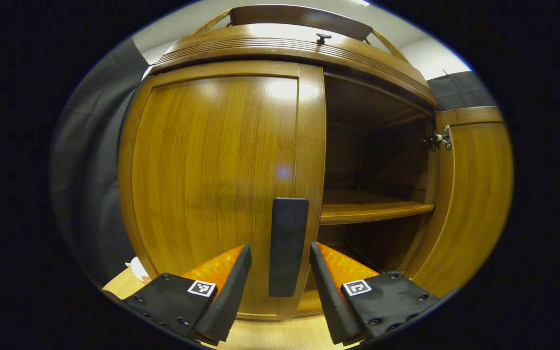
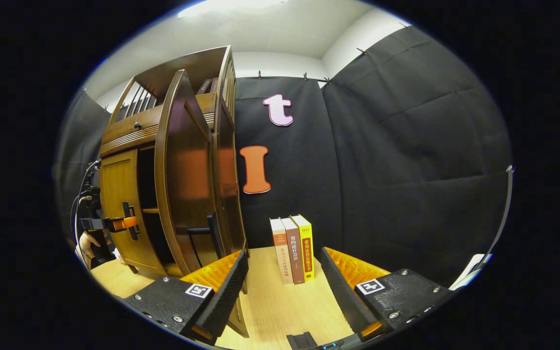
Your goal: Open the right door of the double-door shoe cabinet with the right hand, and open the left door with the left hand.
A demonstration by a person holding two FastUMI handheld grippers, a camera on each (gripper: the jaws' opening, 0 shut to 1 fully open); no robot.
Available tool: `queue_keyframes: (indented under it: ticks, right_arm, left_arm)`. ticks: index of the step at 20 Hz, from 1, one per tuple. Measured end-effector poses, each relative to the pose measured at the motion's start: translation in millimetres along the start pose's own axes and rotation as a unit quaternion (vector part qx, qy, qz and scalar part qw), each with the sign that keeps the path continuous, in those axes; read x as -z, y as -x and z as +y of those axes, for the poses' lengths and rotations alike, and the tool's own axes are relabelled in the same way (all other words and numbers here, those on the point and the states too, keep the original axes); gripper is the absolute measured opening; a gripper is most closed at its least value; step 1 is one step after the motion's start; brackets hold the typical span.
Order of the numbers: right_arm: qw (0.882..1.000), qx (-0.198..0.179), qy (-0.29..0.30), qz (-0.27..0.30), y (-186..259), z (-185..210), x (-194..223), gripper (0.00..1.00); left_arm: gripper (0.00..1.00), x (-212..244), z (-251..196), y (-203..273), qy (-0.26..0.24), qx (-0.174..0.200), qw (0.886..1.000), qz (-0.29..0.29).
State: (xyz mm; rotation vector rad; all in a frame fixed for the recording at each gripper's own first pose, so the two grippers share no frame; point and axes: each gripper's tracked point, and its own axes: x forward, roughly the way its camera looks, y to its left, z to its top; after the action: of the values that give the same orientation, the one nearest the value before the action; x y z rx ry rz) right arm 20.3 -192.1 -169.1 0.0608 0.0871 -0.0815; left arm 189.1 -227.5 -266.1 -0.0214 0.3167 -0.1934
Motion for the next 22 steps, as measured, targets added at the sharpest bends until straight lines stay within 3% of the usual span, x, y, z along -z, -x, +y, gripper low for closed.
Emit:
queue_keyframes:
  ticks: [7,9,12,13,14,15,22]
  right_arm:
    - [1.0,0.005,-0.009,0.007,1,0,7,0.92]
    - [1.0,0.008,-0.007,0.002,4,0,4,0.92]
    - [1.0,0.008,-0.004,-0.001,10,4,0,0.92]
    - [1.0,0.006,-0.003,-0.001,12,7,-1,0.92]
    - [1.0,0.008,-0.001,-0.001,14,8,-2,0.99]
    - [1.0,0.008,0.001,-0.002,17,10,-4,0.99]
    - [1.0,0.006,0.01,-0.007,39,29,-15,0.99]
  left_arm:
    - [0.4,4,-9,-3,0.009,0.019,1.0,0.004]
    - [0.39,4,-6,2,0.018,0.029,0.999,0.0]
    - [0.27,6,-7,14,0.005,0.037,0.999,0.005]
    - [0.27,6,-7,18,0.001,0.038,0.999,0.007]
    - [0.27,6,-8,23,0.002,0.041,0.999,0.009]
    - [0.31,5,-7,27,0.004,0.045,0.999,0.009]
    - [0.27,6,4,76,0.002,0.071,0.997,0.012]
